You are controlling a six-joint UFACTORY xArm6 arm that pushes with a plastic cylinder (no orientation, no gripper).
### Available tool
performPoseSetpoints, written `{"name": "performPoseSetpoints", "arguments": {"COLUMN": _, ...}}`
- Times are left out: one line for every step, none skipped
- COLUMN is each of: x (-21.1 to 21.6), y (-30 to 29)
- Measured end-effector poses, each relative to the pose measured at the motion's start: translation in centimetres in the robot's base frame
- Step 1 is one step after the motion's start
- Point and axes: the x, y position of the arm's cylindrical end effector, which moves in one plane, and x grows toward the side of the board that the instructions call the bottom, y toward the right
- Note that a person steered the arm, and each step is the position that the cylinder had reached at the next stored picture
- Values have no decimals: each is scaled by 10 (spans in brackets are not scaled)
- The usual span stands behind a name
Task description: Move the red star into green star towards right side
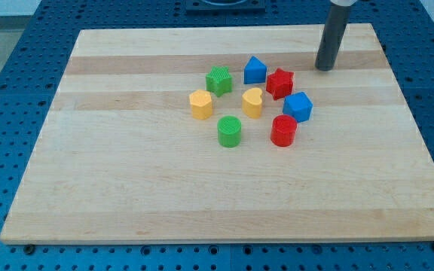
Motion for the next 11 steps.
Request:
{"name": "performPoseSetpoints", "arguments": {"x": 12, "y": -8}}
{"name": "performPoseSetpoints", "arguments": {"x": 22, "y": -25}}
{"name": "performPoseSetpoints", "arguments": {"x": 33, "y": -40}}
{"name": "performPoseSetpoints", "arguments": {"x": 42, "y": -49}}
{"name": "performPoseSetpoints", "arguments": {"x": 42, "y": -68}}
{"name": "performPoseSetpoints", "arguments": {"x": 42, "y": -90}}
{"name": "performPoseSetpoints", "arguments": {"x": 52, "y": -96}}
{"name": "performPoseSetpoints", "arguments": {"x": 69, "y": -96}}
{"name": "performPoseSetpoints", "arguments": {"x": 69, "y": -109}}
{"name": "performPoseSetpoints", "arguments": {"x": 56, "y": -131}}
{"name": "performPoseSetpoints", "arguments": {"x": 44, "y": -154}}
